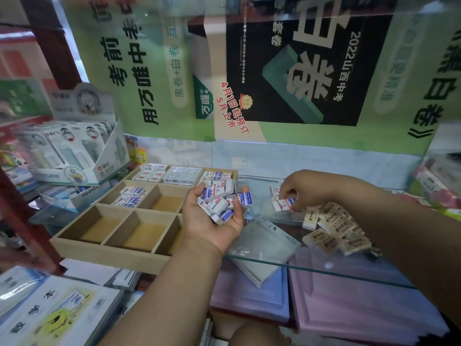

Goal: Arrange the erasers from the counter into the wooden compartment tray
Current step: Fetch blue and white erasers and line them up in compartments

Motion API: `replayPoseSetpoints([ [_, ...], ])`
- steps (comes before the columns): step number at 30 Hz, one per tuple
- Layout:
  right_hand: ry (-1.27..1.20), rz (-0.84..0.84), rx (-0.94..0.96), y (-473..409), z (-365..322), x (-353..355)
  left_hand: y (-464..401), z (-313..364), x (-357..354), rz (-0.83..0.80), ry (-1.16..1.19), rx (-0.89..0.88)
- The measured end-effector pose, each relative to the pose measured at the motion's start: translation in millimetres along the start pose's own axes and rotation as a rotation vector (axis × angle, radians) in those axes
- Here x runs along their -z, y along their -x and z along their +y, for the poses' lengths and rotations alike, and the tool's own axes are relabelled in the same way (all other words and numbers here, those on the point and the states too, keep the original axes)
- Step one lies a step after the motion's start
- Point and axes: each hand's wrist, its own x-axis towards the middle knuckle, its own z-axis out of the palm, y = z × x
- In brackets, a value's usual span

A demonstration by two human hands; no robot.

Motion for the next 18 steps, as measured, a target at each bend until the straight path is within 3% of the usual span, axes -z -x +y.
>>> replayPoseSetpoints([
  [6, -0.441, 0.260, 0.096, -25.8, -44.4, 6.4, 16.5, 21.2, 4.4, -0.026, -0.004, -0.015],
  [18, -0.544, 0.412, 0.246, -129.4, -189.4, 0.0, 43.8, 171.4, 54.2, 0.118, 0.019, -0.409],
])
